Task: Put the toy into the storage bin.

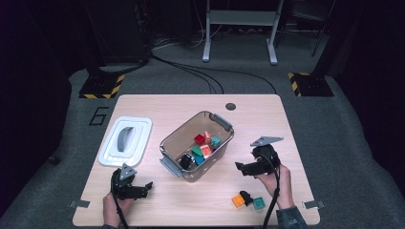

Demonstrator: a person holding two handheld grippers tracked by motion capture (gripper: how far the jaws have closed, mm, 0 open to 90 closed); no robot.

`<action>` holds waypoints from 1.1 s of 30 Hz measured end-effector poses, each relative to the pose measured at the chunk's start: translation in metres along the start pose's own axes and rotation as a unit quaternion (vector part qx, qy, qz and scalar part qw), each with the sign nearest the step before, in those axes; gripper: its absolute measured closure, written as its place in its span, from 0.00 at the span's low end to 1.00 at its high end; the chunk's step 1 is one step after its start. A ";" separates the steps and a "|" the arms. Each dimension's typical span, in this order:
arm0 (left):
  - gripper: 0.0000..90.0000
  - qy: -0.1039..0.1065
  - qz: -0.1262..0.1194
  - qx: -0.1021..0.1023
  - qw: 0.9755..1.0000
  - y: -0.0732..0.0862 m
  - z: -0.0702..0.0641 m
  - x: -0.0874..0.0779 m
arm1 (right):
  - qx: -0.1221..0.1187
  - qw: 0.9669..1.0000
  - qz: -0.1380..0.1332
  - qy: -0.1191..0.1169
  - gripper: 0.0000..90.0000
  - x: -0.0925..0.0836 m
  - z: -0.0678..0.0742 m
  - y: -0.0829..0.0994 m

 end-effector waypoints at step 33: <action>0.06 0.000 0.001 0.005 1.000 0.000 0.001 0.000 | 0.045 0.992 0.114 -0.041 0.76 0.019 0.024 0.078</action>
Point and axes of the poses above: each handheld gripper's, and its own axes: x roughly forward along the jaws, y roughly out of its underside, z roughly to its left, the point moved 2 cm from there along x, roughly forward along the jaws
